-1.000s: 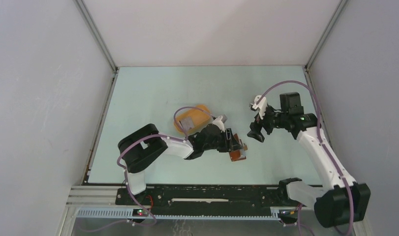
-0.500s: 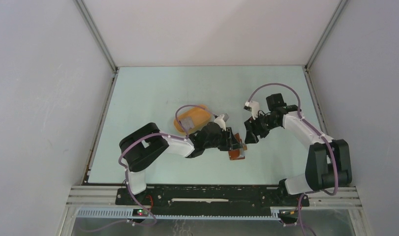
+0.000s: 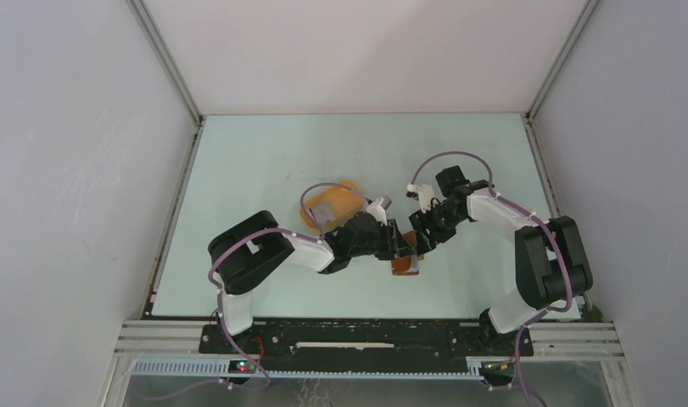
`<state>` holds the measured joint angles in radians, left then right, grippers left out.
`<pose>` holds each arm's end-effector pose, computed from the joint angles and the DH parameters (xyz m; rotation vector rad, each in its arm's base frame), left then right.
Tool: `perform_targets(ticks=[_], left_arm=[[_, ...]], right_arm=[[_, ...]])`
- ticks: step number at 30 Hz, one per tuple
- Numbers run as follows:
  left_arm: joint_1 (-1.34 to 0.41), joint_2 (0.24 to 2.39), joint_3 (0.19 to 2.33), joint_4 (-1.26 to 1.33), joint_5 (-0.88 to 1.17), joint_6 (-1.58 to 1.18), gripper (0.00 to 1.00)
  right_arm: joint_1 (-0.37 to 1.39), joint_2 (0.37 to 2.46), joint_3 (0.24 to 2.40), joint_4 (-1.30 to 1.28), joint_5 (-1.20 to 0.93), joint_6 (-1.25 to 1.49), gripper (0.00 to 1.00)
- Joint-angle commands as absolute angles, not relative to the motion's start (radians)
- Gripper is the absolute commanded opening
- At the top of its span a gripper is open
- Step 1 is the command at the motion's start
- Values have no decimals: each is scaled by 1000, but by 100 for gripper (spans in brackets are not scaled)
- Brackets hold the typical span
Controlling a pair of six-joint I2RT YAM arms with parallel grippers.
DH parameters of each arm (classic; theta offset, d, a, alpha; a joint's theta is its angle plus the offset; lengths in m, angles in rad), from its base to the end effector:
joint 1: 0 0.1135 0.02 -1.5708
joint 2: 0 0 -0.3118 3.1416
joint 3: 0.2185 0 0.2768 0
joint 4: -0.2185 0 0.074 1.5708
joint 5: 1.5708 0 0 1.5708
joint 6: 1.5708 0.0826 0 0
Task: Put the credit cards into the card holder
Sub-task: Close the card holder at the center of the board.
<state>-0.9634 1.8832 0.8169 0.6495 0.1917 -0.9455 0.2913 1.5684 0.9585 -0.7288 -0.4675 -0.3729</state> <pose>0.2386 -0.3709 0.1399 0.1626 2.2719 -1.3337 0.2854 0.1244 0.1759 -0.9935 2.6408 0.6576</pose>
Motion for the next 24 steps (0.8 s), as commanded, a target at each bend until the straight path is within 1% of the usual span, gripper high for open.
perform_targets(ticks=[1,4,8,11,18,21,24], left_arm=[[-953,1900,780,682,187,-957,34],[-951,1900,760,712,185,-975,31],[-951,1899,738,746,177,-997,26],[-951,1897,727,762,171,-1009,25],[-952,1894,716,779,160,-1025,23],[-951,1894,714,779,157,-1029,22],[-951,1892,712,779,154,-1031,22]], right_arm=[[304,1591,1001,-712,-457,-313,63],[288,1604,1010,-720,-524,-289,61],[276,1606,1010,-715,-551,-258,60],[283,1608,1010,-713,-535,-252,59],[296,1603,1011,-721,-473,-262,43],[295,1596,1010,-726,-453,-266,35],[296,1584,1006,-728,-456,-269,36]])
